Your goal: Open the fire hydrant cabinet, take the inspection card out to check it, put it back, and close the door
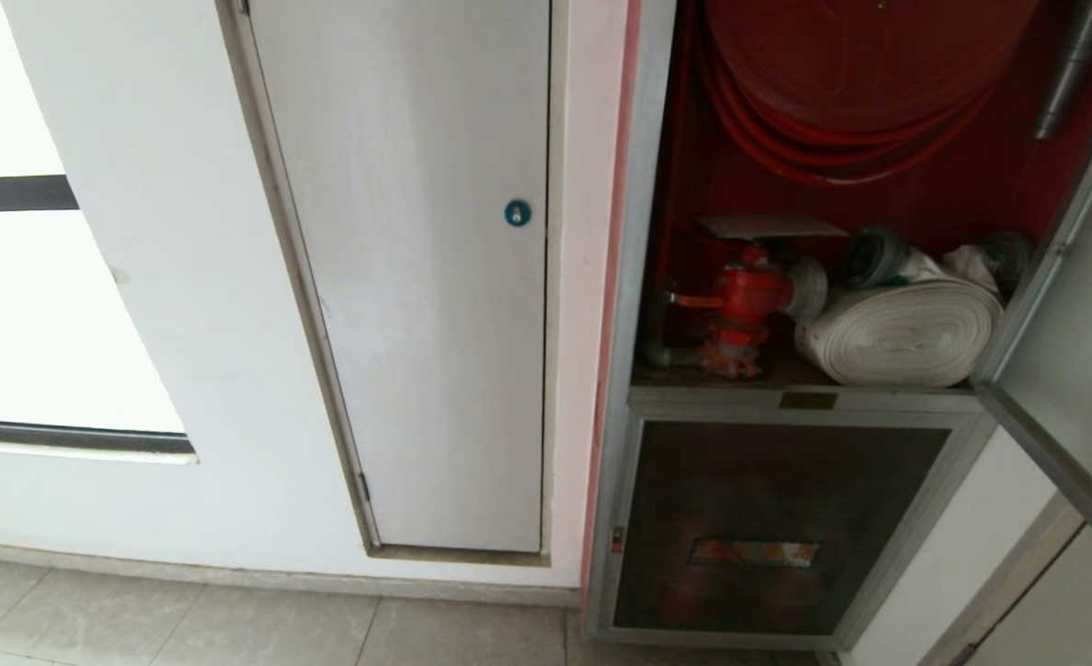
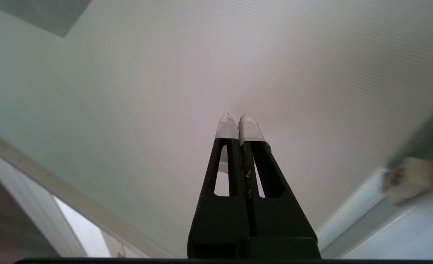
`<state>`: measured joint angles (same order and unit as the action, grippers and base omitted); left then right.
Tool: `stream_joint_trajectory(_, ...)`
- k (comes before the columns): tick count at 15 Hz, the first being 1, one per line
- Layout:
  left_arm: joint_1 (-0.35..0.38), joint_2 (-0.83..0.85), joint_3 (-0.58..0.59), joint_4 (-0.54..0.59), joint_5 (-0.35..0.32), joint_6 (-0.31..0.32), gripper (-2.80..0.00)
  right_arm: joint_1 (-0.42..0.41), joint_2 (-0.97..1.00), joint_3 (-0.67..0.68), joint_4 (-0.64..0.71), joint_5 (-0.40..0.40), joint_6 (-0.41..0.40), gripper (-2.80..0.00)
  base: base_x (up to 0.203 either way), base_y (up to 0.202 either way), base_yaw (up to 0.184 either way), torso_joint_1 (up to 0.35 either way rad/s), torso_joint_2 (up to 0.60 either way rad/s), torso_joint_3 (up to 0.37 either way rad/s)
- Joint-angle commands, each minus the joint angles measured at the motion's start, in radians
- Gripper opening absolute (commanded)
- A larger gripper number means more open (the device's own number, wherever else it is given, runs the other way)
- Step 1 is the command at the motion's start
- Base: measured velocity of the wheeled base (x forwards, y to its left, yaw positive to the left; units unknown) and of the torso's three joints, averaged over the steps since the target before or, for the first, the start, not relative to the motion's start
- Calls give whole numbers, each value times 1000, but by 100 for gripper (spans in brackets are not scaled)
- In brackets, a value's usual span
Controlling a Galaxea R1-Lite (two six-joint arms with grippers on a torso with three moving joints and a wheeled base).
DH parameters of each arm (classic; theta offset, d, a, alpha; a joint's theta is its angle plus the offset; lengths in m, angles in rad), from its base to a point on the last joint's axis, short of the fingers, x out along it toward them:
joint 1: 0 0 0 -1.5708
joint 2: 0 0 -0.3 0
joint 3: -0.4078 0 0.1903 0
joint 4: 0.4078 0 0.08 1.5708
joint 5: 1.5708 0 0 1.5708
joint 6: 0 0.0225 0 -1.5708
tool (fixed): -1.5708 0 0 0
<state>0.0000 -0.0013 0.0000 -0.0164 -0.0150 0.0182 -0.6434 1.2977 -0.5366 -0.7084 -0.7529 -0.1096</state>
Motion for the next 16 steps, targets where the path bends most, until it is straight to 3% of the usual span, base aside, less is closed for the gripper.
stream_joint_trajectory(1,0,0,6,0,0,0,-280,-18,53,-16,-11,0,-1,-280,0,0,0,0,0,0)
stream_joint_trajectory(6,-1,0,6,0,0,0,-280,-25,114,-24,-75,0,-1,-280,0,0,0,0,0,0)
stream_joint_trajectory(8,-1,0,6,0,0,0,-280,14,125,-19,-76,15,2,-280,0,0,0,0,0,0)
stream_joint_trajectory(12,0,0,6,0,0,0,-280,191,221,-25,-76,87,54,-280,0,0,0,0,0,0)
stream_joint_trajectory(16,-2,0,6,0,0,0,-280,415,280,-34,-75,97,64,-280,0,0,0,0,0,0)
